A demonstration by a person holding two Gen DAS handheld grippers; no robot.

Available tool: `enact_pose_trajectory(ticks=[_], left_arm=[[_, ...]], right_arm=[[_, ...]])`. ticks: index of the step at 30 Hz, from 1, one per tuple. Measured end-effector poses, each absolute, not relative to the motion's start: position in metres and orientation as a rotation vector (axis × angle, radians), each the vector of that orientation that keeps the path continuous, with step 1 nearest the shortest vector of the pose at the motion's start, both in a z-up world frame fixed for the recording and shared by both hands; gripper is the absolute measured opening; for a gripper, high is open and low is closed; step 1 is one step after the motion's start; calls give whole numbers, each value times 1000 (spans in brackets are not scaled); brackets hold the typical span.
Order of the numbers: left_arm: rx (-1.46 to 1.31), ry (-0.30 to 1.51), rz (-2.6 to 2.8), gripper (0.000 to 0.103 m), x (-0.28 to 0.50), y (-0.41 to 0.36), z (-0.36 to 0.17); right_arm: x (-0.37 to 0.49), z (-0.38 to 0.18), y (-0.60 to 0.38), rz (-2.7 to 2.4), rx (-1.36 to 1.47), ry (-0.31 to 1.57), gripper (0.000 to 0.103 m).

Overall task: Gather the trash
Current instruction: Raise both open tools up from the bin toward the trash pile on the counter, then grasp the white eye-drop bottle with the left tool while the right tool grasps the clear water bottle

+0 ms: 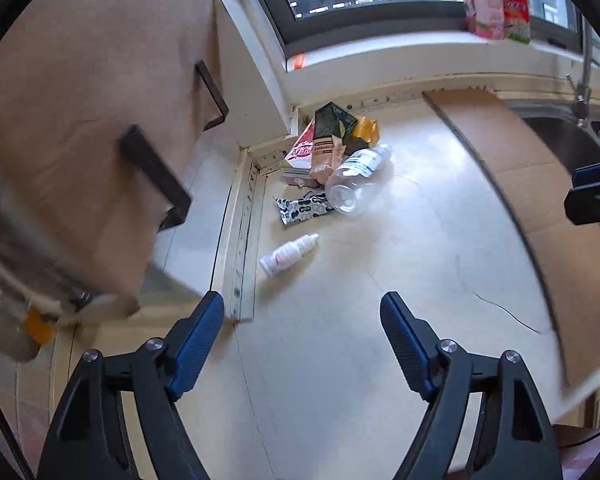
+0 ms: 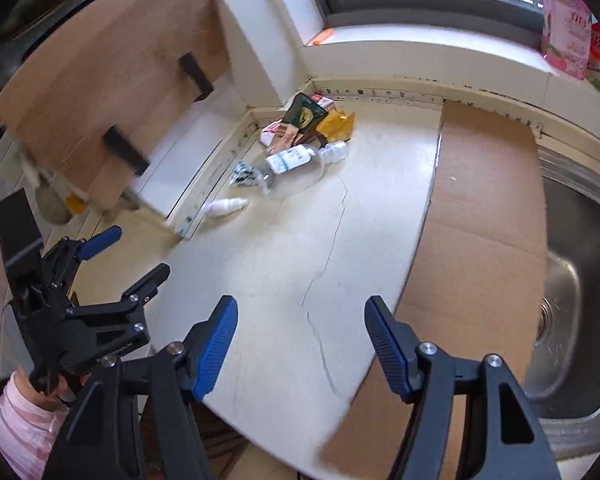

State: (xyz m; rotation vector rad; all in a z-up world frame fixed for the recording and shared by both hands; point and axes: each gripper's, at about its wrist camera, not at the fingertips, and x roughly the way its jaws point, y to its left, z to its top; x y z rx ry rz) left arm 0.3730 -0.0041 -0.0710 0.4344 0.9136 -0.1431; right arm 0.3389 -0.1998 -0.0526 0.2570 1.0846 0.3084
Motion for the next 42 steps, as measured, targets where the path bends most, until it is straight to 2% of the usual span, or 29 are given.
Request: enact_pose_trajectory(ticks=[5,8,25,26,29,33,42], left_arm=[[511,980,-161,63,428,-15,-108],[574,1019,-173,59,449,-20,-128],[614,1243,-219,57,513,-15,-179],[616,1247,-220,56,516,-15,-180],[606,1291,-215,40,520,-14,-181],[567,1363,-192,29,519,-11,-181],[402,1386,-125,26,512,6,-183]], right_arm=[[396,-79,-203,315,343,1129,66],[420,-94,-199,328,363,1153,66],[474,-131,-186,395,471,1225,66],[476,-132,-186,395,478,1226,66],[481,-132,-184,396,494,1221,66],[487,-133,-181,398,508,1221,66],[507,-150,-181,357,660,1280,66]])
